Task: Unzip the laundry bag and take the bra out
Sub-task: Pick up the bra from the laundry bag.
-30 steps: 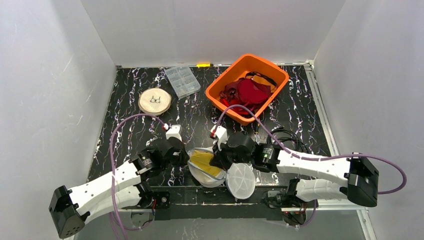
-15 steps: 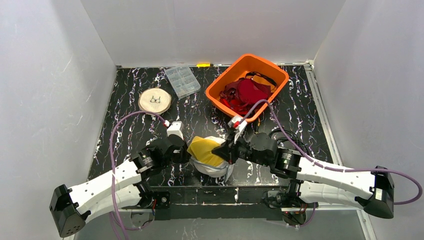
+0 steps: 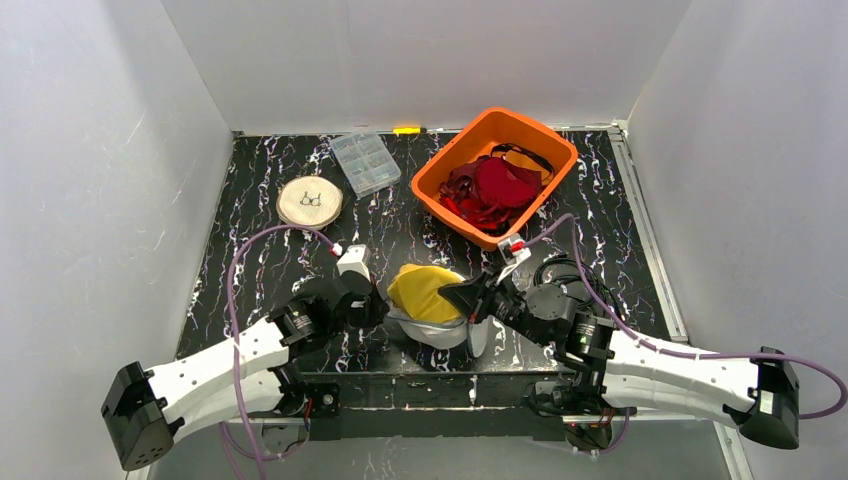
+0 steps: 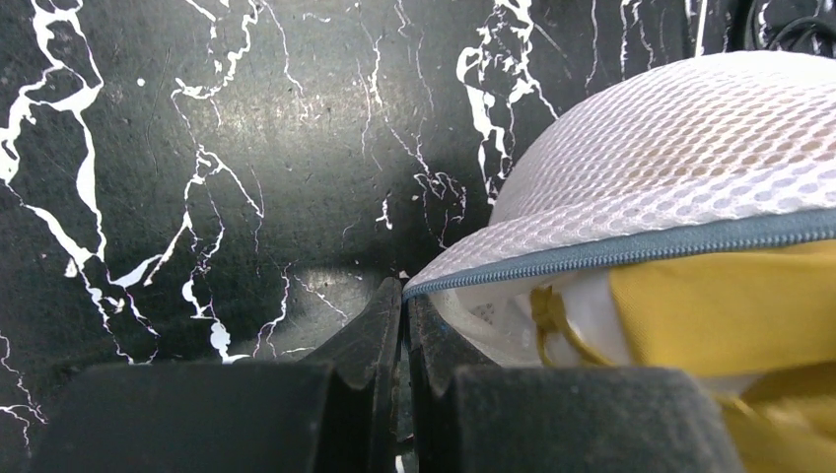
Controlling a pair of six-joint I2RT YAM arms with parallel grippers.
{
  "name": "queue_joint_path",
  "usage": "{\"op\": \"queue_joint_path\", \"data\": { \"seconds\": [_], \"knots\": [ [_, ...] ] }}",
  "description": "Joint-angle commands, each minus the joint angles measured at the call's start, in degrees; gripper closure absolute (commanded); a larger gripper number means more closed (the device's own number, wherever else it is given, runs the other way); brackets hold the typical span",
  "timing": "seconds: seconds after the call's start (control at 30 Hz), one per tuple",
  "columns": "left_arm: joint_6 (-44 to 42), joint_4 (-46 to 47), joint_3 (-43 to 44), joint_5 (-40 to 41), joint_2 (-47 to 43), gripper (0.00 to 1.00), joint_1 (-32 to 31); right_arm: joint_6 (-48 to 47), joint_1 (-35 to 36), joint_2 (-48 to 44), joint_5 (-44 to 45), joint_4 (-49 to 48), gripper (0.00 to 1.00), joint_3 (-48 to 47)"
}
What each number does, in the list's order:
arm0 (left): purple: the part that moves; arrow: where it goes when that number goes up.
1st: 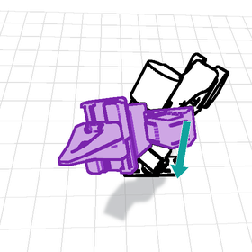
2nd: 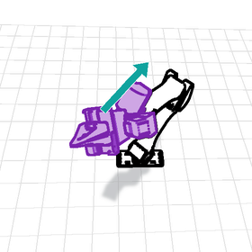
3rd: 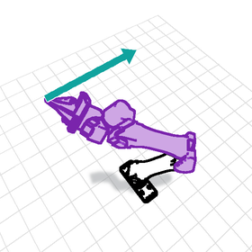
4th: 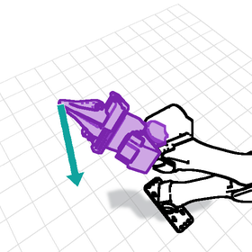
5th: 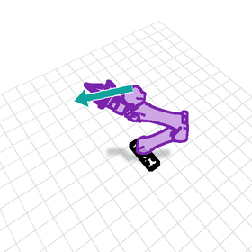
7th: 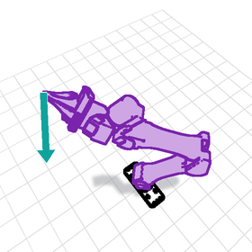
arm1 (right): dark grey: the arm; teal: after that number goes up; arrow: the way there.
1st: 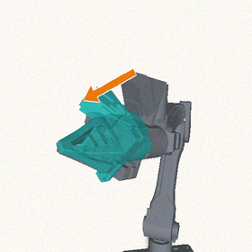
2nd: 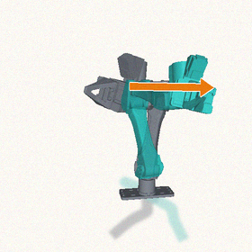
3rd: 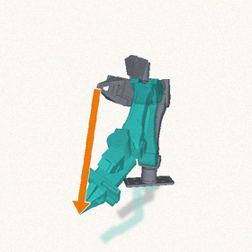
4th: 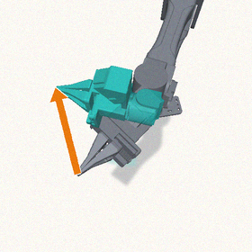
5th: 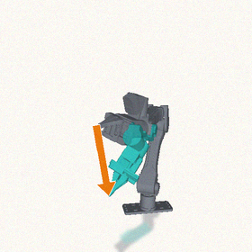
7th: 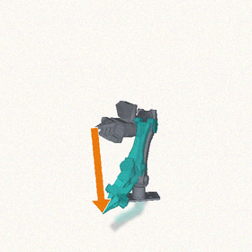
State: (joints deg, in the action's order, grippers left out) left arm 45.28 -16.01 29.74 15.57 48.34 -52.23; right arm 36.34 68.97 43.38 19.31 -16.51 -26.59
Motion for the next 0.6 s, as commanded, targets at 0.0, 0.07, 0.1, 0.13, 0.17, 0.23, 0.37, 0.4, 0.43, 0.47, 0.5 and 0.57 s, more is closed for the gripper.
{"op": "queue_joint_path", "data": {
  "seconds": [0.0, 0.07, 0.1, 0.13, 0.17, 0.23, 0.37, 0.4, 0.43, 0.47, 0.5, 0.57],
  "knots": [
    [0.3, -1.9, -1.9, 1.5, 1.5, 1.00, 0.3, 2.1, -0.7, 0.2, -1.6, -8.5, 0.99, -7.5],
    [0.2, -1.4, -2.1, 1.6, 1.7, 1.00, 0.3, 1.4, -0.9, 1.5, -4.2, -7.8, 0.99, -9.7],
    [0.2, -1.1, -2.3, 1.7, 1.8, 1.00, 0.3, 1.1, -0.9, 2.0, -5.3, -7.7, 0.99, -10.6],
    [0.2, -0.8, -2.4, 1.6, 1.9, 1.00, 0.3, 0.8, -0.9, 2.4, -6.1, -7.8, 0.99, -11.3],
    [0.2, -0.6, -2.3, 1.5, 2.1, 1.00, 0.3, 0.4, -0.9, 2.6, -6.5, -7.8, 0.99, -11.9],
    [0.3, -0.5, -2.4, 1.4, 2.5, 1.00, 0.3, -0.1, -0.9, 2.7, -6.6, -8.1, 0.99, -12.3],
    [0.6, -0.2, -3.2, 1.1, 2.5, 1.00, 0.3, -1.3, -1.0, 1.7, -5.0, -7.8, 0.99, -12.0],
    [0.7, -0.2, -3.5, 1.1, 2.3, 1.00, 0.3, -1.7, -1.0, 1.5, -4.3, -7.4, 0.99, -11.8],
    [0.8, -0.2, -3.9, 1.2, 2.2, 1.00, 0.2, -1.8, -1.0, 1.3, -3.3, -6.7, 0.99, -11.5],
    [0.9, -0.3, -4.1, 1.4, 2.0, 1.00, 0.2, -1.9, -1.0, 0.8, -1.5, -5.9, 0.99, -10.9],
    [1.0, -0.6, -4.3, 1.6, 2.0, 1.00, 0.3, -1.8, -1.1, 0.3, -0.2, -5.2, 0.99, -10.1],
    [1.2, -1.5, -4.6, 1.9, 1.7, 1.00, 0.3, -1.0, -1.7, -0.9, 1.5, -3.9, 0.99, -8.4]
  ]
}}
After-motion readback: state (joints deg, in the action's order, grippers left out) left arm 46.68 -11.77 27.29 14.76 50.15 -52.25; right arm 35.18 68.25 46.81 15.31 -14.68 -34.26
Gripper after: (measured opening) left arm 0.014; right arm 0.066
